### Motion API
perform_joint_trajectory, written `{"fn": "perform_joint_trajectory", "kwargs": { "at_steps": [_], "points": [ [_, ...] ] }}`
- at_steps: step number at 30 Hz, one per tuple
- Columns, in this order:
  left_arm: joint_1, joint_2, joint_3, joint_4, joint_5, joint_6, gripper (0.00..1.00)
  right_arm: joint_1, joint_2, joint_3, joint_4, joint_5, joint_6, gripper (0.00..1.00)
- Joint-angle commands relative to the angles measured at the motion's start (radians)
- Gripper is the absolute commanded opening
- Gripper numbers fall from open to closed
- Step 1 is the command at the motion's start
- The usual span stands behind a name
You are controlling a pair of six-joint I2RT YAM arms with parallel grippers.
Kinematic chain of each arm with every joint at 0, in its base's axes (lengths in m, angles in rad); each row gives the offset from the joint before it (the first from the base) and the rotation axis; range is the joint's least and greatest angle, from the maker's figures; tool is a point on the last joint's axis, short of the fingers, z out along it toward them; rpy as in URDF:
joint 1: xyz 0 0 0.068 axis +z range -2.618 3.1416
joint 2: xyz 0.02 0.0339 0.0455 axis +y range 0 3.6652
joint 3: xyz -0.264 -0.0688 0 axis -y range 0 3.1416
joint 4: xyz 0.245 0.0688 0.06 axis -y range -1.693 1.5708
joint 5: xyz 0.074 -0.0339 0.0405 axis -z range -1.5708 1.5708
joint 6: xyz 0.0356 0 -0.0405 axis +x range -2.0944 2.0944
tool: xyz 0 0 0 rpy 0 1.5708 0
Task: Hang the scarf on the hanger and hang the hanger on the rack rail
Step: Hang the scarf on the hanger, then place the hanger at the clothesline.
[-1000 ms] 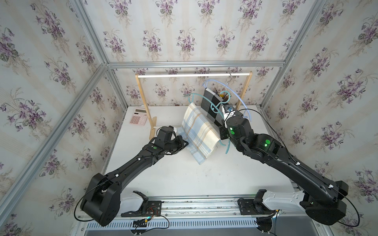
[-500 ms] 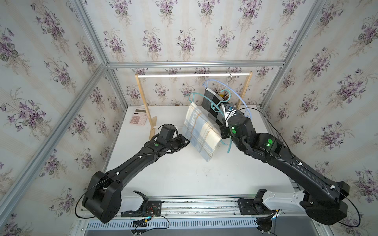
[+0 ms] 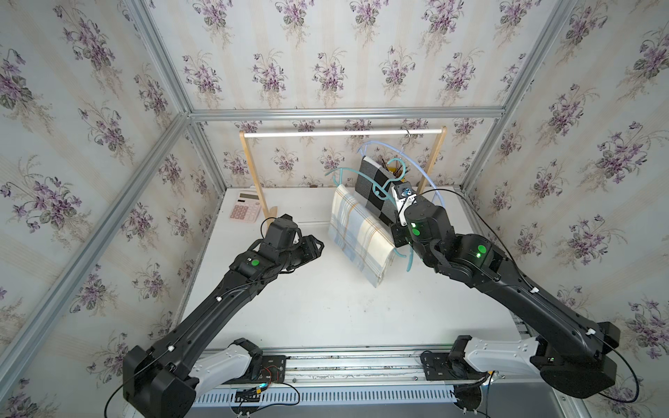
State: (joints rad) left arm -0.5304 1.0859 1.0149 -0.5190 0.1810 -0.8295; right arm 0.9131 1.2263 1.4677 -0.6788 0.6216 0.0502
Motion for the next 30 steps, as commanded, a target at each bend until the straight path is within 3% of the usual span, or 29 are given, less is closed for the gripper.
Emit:
{"fn": "perform_joint_trajectory", "kwargs": {
  "at_steps": [1, 6, 13, 22, 30],
  "points": [
    [-0.003, -0.051, 0.033, -0.021, 0.006, -0.029, 0.62, 0.029, -0.008, -0.010, 0.062, 0.013, -0.043, 0.00],
    [-0.042, -0.073, 0.127, -0.009, -0.005, -0.161, 0.61, 0.103, -0.034, -0.089, 0.161, 0.117, -0.167, 0.00],
    [-0.104, 0.052, 0.380, -0.149, -0.145, -0.290, 0.61, 0.157, -0.034, -0.164, 0.276, 0.231, -0.280, 0.00],
    [-0.108, 0.337, 0.711, -0.371, -0.220, -0.350, 0.60, 0.205, -0.031, -0.206, 0.347, 0.305, -0.364, 0.00],
    [-0.108, 0.418, 0.794, -0.364, -0.252, -0.366, 0.60, 0.223, -0.060, -0.255, 0.389, 0.326, -0.401, 0.00]
  ]
}}
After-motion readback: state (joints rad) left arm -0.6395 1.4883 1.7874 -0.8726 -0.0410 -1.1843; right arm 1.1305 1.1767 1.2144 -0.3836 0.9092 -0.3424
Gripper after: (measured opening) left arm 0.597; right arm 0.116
